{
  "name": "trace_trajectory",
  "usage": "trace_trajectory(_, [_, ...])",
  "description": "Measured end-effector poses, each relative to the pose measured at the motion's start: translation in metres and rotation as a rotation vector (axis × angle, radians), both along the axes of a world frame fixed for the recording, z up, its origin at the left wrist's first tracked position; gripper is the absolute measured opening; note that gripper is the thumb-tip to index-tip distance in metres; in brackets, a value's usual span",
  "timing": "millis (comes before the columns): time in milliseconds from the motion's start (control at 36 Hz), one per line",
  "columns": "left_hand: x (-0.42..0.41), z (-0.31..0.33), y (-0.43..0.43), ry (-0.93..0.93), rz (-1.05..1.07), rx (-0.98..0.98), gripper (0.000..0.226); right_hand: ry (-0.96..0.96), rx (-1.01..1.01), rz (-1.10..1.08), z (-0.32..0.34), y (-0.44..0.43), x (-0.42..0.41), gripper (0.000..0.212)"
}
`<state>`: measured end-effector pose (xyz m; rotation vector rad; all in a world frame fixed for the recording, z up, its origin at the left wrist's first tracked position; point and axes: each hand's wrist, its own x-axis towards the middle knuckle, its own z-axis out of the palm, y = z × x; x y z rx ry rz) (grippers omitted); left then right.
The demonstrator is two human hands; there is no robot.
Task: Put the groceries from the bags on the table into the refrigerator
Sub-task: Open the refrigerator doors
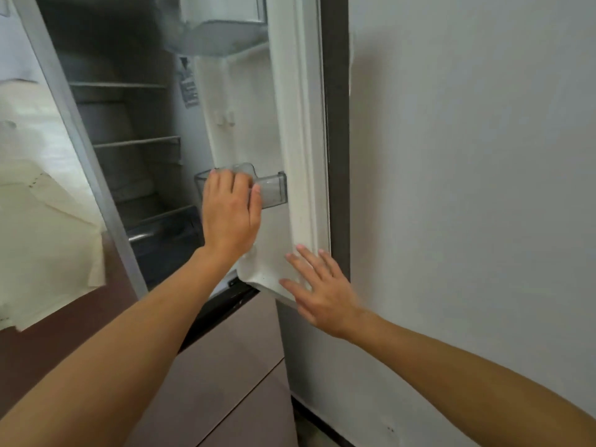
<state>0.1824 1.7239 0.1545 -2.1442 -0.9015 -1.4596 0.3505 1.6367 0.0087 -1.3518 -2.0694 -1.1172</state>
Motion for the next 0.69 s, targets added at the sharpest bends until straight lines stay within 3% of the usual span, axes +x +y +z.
trace_trajectory(167, [0.052, 0.01, 0.0, 0.115, -0.058, 0.007, 0.028, -0.183, -0.185, -0.134, -0.003, 0.034, 0.065, 0.034])
trace_trajectory(278, [0.099, 0.009, 0.004, 0.096, 0.011, 0.021, 0.028, -0.213, -0.121, -0.097, -0.005, 0.059, 0.115, 0.018])
trace_trajectory(694, [0.182, 0.007, 0.022, 0.115, 0.212, 0.072, 0.029, -0.237, -0.039, 0.067, -0.006, 0.119, 0.194, 0.02])
